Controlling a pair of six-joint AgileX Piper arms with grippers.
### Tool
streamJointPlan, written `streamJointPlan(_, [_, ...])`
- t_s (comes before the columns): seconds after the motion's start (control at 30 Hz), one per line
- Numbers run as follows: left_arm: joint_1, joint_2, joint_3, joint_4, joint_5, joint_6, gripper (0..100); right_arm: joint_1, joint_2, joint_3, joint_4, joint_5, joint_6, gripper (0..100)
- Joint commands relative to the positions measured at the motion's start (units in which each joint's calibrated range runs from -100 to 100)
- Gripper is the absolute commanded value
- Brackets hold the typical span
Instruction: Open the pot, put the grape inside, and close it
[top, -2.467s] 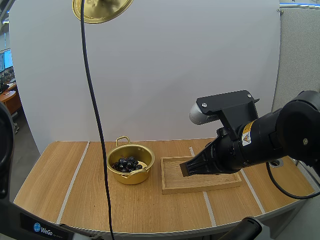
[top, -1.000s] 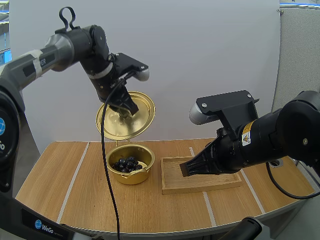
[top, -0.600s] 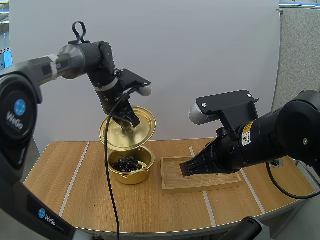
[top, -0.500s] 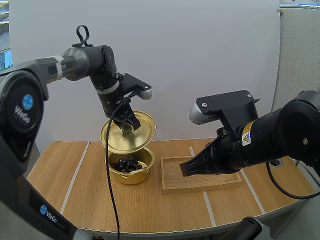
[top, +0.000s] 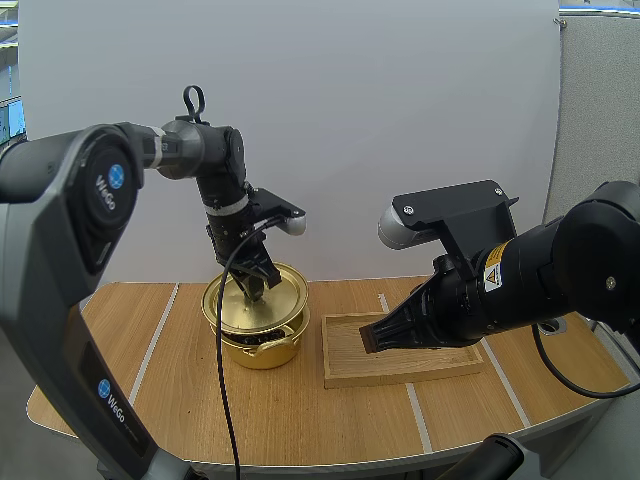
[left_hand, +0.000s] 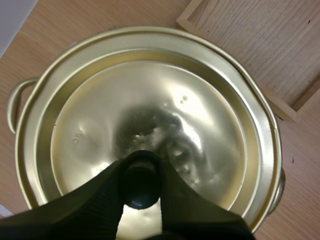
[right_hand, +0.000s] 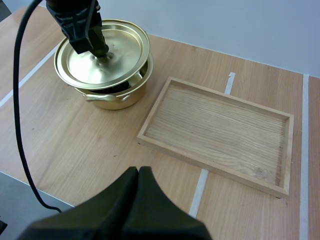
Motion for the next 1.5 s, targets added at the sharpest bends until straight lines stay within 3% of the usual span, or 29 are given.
streamJointPlan(0.0, [-0.14, 5.8, -0.1, 0.9, -3.7, 0.3, 0, -0.1, -0.5, 0.2, 0.2, 0.0, -0.1, 0])
streamJointPlan(0.4, [-0.14, 10.3, -0.3, 2.4, -10.2, 0.4, 0, -0.1, -0.5, 0.2, 0.2, 0.0, -0.1, 0])
streamJointPlan(0.9, [-0.14, 11.1, -0.3, 3.2, -2.7, 0.8, 0, -0.1, -0.5, 0.2, 0.2, 0.0, -0.1, 0])
streamJointPlan(1.2, [-0.14, 11.1, -0.3, -2.6, -2.0, 2.7, 0, -0.1, -0.5, 0.2, 0.2, 0.0, -0.1, 0])
streamJointPlan(1.47, [-0.14, 11.1, -0.3, -2.2, -2.2, 2.7, 0, -0.1, -0.5, 0.2, 0.2, 0.0, -0.1, 0])
